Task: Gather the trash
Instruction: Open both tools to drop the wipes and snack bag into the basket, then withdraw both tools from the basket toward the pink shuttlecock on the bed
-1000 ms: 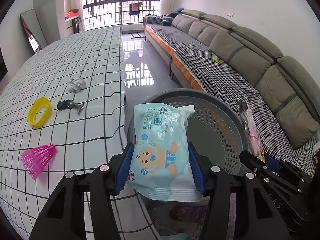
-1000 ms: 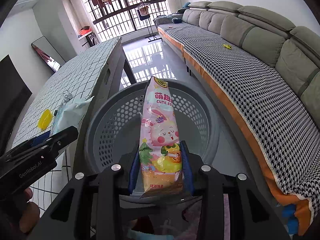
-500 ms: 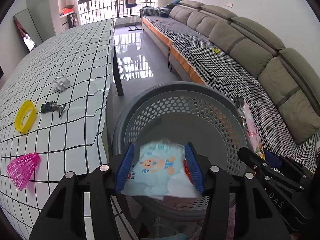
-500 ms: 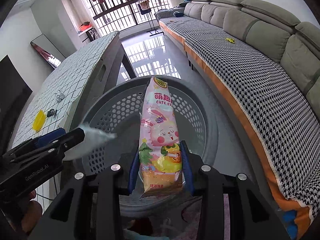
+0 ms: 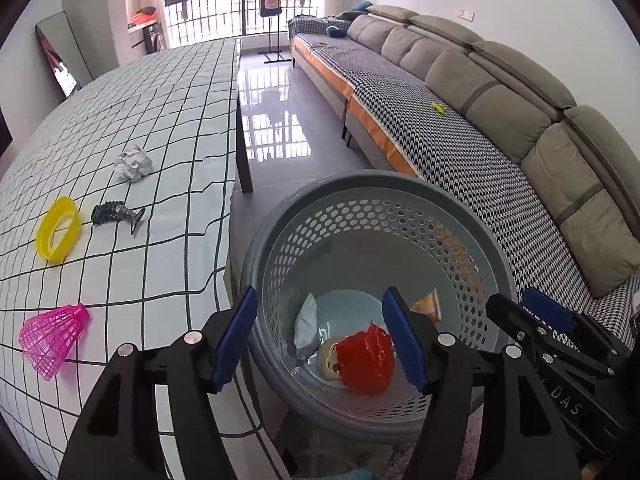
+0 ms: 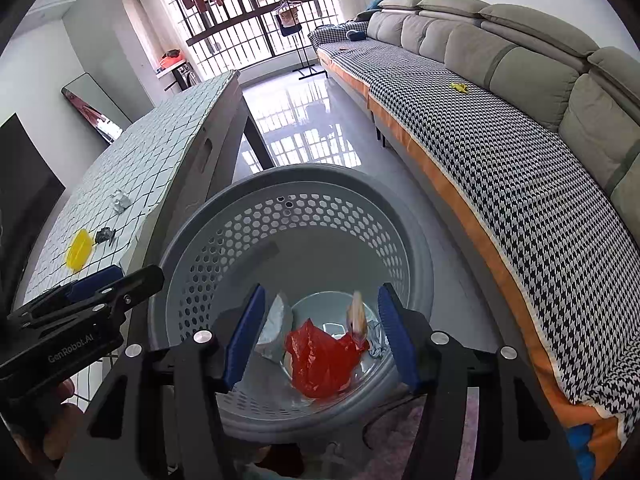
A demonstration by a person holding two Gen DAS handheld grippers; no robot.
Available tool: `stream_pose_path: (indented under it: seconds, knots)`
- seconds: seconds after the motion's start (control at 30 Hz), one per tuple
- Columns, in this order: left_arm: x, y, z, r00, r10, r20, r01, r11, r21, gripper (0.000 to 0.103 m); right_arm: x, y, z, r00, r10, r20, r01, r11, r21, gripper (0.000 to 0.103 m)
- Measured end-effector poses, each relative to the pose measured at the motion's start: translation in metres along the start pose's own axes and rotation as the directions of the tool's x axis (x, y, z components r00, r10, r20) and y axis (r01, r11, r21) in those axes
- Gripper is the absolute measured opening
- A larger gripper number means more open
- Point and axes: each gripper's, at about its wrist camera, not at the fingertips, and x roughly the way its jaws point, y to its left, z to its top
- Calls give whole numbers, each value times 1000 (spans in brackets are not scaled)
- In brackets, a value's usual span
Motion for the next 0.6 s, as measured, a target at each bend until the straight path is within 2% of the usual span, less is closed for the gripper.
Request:
stream_pose_path:
  seconds: [0.23,0.6]
  knots:
    - [-8,6,-2,1000,1,19,-1,1000,-11,71,-6,5,-2,1000,3,9,-3,1000,-1,57]
    - [-30,16,-12,998,2,58,-1,1000,-24,75,-20,18,-11,999,8,31,-8,1000,-9,58]
